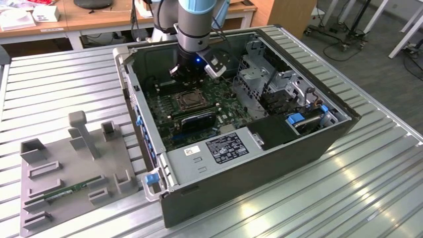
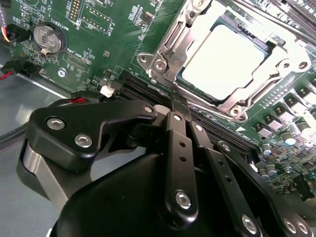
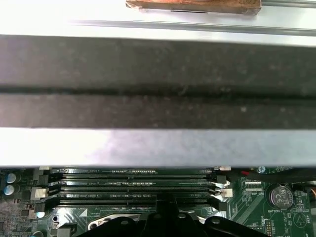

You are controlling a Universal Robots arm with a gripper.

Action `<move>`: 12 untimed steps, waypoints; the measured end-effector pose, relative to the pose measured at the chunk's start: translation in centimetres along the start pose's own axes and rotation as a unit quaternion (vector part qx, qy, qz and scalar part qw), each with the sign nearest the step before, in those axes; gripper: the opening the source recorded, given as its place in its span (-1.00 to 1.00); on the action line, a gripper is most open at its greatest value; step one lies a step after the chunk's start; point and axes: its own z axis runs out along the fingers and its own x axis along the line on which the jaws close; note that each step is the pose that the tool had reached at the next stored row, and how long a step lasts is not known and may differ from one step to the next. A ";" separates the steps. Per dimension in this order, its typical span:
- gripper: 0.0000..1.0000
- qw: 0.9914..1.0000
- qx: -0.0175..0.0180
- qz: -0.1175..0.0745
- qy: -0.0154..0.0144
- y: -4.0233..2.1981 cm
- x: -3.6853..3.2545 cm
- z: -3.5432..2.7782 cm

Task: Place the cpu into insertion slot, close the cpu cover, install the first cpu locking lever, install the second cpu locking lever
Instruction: 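Install the first cpu locking lever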

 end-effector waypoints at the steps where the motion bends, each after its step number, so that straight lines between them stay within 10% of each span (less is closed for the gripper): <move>1: -0.79 1.000 0.000 0.000 0.000 0.00 -0.08 0.01; 12: -0.79 1.000 0.000 0.000 0.000 0.01 -0.32 -0.09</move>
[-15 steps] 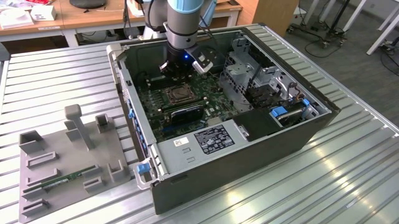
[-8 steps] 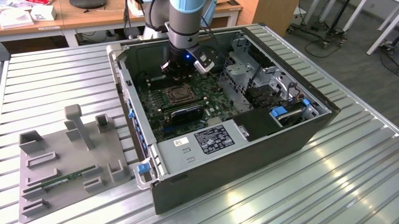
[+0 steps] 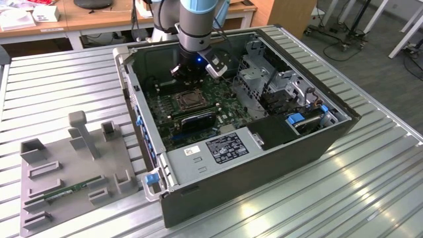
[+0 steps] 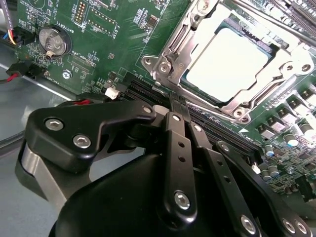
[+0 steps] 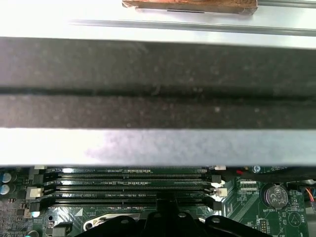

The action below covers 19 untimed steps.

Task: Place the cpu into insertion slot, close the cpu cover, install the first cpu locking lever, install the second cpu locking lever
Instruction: 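Install the first cpu locking lever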

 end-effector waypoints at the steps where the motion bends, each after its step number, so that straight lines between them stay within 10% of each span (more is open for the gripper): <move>1: -0.79 1.000 0.000 0.000 0.000 0.01 0.00 -0.05; 19: -0.79 1.000 0.000 0.000 0.000 0.39 -0.05 -0.26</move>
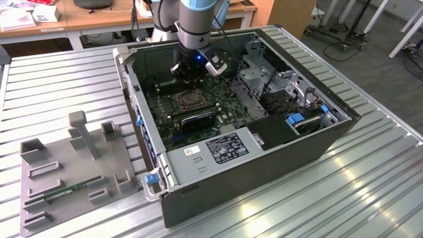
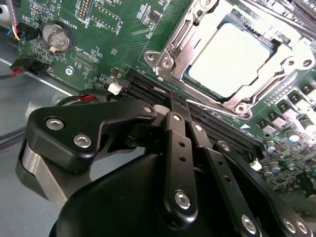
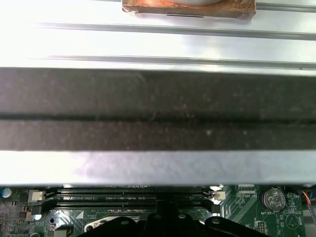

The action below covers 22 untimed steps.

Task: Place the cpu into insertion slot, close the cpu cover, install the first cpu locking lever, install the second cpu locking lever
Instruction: 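Install the first cpu locking lever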

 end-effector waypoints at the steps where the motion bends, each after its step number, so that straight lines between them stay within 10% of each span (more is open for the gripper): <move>1: -0.79 1.000 0.000 0.000 0.000 0.02 0.00 0.00; 14: -0.79 1.000 0.000 0.000 0.000 0.07 -0.08 0.03; 22: -0.79 1.000 0.008 0.000 0.000 0.02 -0.14 0.25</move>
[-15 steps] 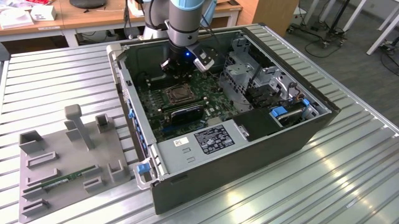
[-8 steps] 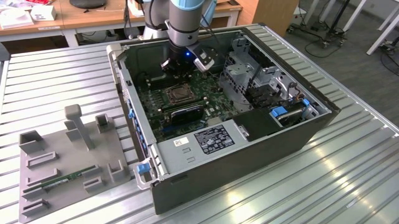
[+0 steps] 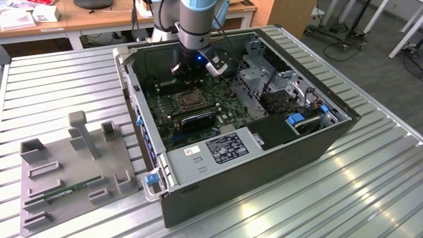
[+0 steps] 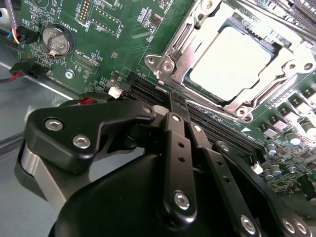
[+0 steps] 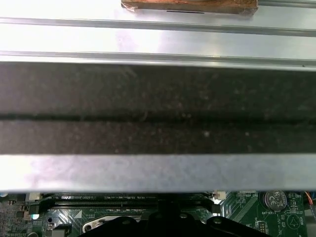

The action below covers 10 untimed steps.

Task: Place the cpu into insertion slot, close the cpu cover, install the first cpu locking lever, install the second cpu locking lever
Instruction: 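Install the first cpu locking lever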

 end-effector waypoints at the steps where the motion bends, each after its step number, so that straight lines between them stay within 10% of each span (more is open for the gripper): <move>1: -0.79 1.000 0.001 0.000 0.000 0.00 0.00 0.02; 10: -0.79 1.000 0.022 -0.001 0.000 -0.01 0.00 0.07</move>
